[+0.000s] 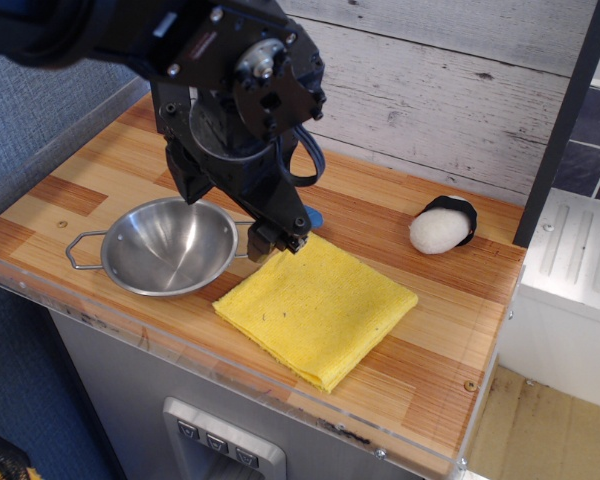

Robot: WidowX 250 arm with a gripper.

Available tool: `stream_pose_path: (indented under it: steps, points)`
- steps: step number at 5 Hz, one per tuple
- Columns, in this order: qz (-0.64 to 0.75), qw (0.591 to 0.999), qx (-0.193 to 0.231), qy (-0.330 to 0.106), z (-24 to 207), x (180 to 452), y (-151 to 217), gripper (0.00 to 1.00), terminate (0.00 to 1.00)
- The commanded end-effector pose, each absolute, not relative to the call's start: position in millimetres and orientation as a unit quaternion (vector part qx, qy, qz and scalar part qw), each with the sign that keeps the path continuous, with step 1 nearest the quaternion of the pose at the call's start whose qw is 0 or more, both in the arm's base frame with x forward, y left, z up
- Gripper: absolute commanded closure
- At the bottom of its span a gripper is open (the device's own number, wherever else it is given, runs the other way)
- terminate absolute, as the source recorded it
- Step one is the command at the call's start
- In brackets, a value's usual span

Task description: Move the bowl to upper left edge of table

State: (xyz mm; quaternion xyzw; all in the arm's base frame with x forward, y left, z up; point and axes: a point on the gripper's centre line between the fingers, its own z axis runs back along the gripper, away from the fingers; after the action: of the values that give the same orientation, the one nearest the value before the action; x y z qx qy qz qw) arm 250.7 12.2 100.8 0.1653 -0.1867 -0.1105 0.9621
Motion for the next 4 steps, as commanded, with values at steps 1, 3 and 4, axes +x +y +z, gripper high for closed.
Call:
stream_pose_path:
  steps: [1, 3, 4]
  points:
    - [-0.111, 0.962, 0.165, -0.187, 101, 251, 12, 0.00, 0.00]
    - [-0.147, 0.954, 0.203, -0.163, 80, 244, 18, 0.00, 0.00]
    - [-0.139, 0.953, 0.215, -0.164, 71, 239, 25, 0.00, 0.00]
